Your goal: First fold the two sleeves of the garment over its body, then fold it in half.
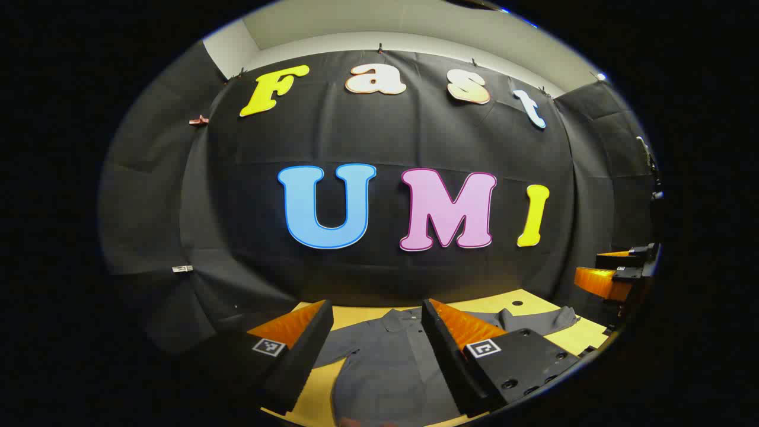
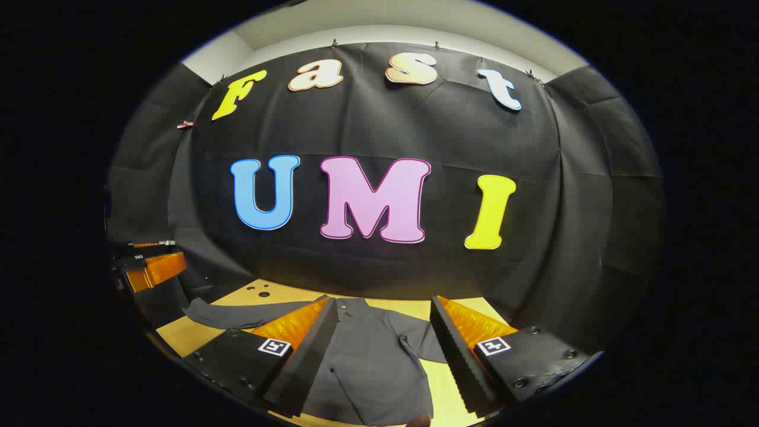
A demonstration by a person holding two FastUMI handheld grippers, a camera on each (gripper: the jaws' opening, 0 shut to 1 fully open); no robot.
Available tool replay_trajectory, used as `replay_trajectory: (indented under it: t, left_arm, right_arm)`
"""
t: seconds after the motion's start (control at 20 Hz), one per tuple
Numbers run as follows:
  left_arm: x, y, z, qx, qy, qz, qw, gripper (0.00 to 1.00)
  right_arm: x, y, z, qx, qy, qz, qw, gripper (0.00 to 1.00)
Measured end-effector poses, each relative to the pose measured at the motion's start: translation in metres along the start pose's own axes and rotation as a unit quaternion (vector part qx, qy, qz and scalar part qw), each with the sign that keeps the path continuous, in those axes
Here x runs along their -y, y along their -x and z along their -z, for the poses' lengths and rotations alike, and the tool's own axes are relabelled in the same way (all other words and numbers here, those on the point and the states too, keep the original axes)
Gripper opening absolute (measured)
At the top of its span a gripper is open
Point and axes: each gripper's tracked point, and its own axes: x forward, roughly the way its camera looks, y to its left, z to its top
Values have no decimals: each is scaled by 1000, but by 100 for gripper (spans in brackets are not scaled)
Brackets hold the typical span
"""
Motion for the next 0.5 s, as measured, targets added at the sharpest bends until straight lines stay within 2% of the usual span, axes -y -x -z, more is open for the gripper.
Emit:
replay_trajectory:
  t: [0.5]
  left_arm:
    - [7,-8,3,-6,-7,3,1000,95]
  right_arm:
    - [8,-3,-3,3,1,1,1000,98]
